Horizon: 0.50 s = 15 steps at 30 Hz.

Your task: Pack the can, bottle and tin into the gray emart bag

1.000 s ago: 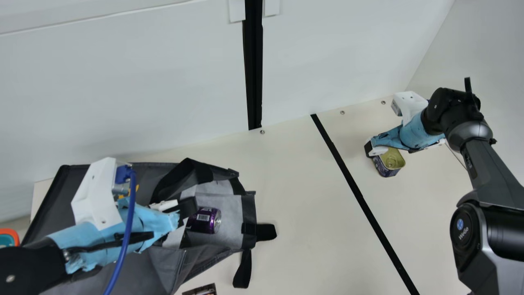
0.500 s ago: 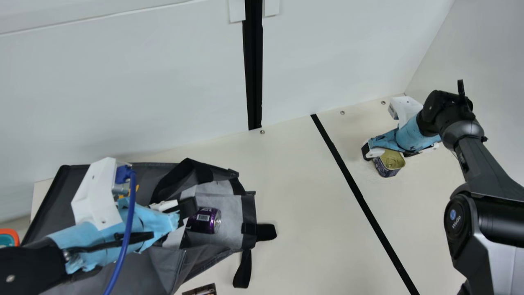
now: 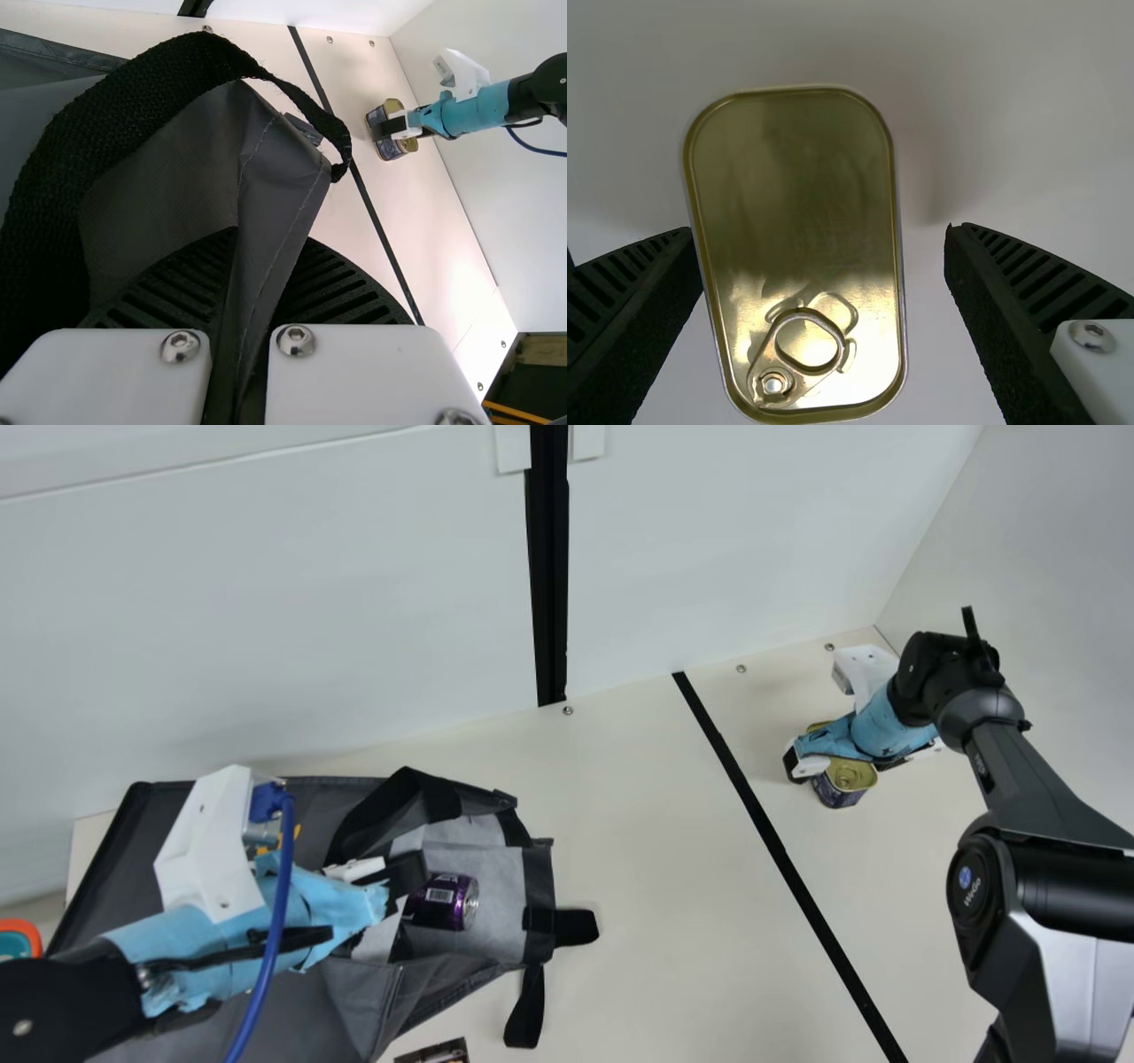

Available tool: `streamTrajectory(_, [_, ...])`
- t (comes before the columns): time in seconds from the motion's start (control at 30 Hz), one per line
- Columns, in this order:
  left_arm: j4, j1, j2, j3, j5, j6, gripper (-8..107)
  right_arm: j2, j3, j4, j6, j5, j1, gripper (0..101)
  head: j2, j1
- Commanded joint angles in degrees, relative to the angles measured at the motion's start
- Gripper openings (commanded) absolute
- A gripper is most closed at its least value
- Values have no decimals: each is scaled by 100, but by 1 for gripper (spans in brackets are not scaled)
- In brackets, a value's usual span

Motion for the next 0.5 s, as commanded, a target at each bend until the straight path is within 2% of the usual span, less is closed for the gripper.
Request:
streamTrajectory(0.0, [0, 0, 0, 0, 0, 0, 10, 9, 16, -46, 10, -28, 14, 78, -5, -130])
streamTrajectory(0.37, [0, 0, 0, 0, 0, 0, 10, 6, 70, -148, 47, -133, 89, 4, -5, -130])
streamTrajectory(0.4, [0, 0, 0, 0, 0, 0, 10, -8, 70, -144, 52, -135, 93, 0, -5, -130])
streamTrajectory(0.47, [0, 0, 0, 0, 0, 0, 10, -47, 79, -131, 59, -139, 108, 0, -5, -130])
